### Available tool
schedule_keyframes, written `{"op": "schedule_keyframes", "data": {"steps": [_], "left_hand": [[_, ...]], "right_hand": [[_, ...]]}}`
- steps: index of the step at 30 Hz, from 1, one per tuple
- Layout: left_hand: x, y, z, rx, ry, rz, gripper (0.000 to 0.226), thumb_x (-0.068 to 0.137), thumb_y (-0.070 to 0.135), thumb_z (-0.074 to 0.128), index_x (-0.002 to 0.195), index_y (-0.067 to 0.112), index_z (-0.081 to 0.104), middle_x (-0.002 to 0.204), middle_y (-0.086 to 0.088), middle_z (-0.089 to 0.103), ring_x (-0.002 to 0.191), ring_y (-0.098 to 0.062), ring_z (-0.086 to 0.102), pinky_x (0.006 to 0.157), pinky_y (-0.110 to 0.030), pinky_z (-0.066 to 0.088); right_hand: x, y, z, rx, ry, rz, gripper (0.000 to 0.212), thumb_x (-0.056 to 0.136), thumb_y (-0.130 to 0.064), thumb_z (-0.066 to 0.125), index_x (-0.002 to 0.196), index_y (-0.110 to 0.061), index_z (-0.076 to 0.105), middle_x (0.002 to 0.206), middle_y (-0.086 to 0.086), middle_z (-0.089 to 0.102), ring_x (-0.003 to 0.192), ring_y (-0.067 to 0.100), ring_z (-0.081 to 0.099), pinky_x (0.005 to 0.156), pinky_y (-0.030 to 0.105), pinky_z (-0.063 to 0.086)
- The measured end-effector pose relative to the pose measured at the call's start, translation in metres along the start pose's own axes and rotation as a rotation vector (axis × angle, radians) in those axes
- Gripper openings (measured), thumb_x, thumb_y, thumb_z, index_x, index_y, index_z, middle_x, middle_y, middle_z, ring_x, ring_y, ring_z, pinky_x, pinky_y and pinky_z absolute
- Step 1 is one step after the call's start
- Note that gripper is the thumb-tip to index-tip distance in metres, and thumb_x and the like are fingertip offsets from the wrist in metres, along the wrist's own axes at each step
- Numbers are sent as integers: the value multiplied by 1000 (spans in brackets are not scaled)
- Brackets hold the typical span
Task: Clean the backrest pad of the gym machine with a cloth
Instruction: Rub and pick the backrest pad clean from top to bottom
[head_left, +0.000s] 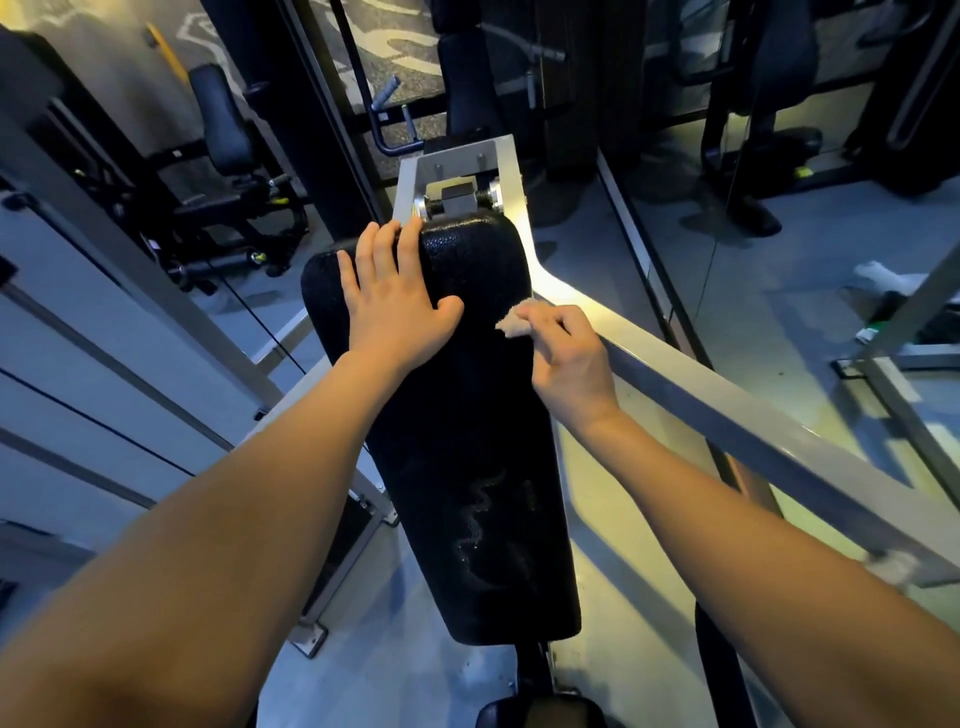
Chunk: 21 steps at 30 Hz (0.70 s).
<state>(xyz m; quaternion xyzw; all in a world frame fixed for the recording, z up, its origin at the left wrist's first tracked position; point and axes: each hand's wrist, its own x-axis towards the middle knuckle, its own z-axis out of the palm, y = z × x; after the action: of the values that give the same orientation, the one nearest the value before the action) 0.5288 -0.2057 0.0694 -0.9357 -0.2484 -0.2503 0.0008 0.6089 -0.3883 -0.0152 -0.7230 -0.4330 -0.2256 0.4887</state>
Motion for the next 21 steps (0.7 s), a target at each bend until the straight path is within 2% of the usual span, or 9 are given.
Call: {"op": "schedule_keyframes", "data": {"steps": [2,4,6,10,13,15,19,21], "left_hand": [[1,2,1,-22,6,-7,87,79,47,55,153,24,16,158,-3,18,153,-24,-1,122,-53,-9],[0,4,2,-39,15,-11,85,80,45,56,153,24,17,157,-4,19,153,-24,0,122,-53,-10],[0,3,2,-51,20,-10,85,80,44,57,153,24,17,157,-3,19,153,-24,0,122,-53,-10],[-1,1,4,-63,35,2,85,79,43,57,153,24,18,157,-2,20,153,-23,0,122,-54,-9],[-1,0,4,-70,38,5,87,79,43,57,154,23,18,157,-2,21,153,-23,1,122,-54,-9],[-1,-2,3,-71,34,13,88,79,43,58,155,24,17,157,-1,20,153,-22,0,122,-52,-10],[-2,-7,2,-71,20,34,92,79,45,57,158,25,13,160,0,19,153,-20,0,123,-50,-9],[-3,-12,1,-65,20,59,95,79,46,56,159,24,11,161,0,18,154,-19,1,123,-51,-7]], "right_hand": [[11,4,-1,-7,-7,20,37,90,10,60,114,-16,72,107,-11,57,101,0,51,94,5,39],[21,3,2,-19,-7,79,34,95,3,57,120,-15,69,108,2,63,100,15,58,87,21,51],[24,2,5,-22,5,109,33,96,1,57,124,-12,67,107,8,62,98,23,59,84,33,54],[42,-8,5,14,119,76,31,95,3,58,120,-11,70,105,9,60,94,25,61,84,28,53],[86,-18,9,24,146,91,31,93,2,55,114,-13,72,100,9,59,94,27,59,83,32,50],[118,-22,13,4,33,99,30,92,-2,53,113,-12,72,100,9,60,96,28,58,83,33,47],[160,-32,16,-6,-397,69,31,92,-8,48,107,-17,72,98,3,59,93,21,54,85,35,47],[164,-29,10,50,-467,100,29,93,-10,45,107,-17,70,100,-2,58,95,17,53,86,34,45]]}}
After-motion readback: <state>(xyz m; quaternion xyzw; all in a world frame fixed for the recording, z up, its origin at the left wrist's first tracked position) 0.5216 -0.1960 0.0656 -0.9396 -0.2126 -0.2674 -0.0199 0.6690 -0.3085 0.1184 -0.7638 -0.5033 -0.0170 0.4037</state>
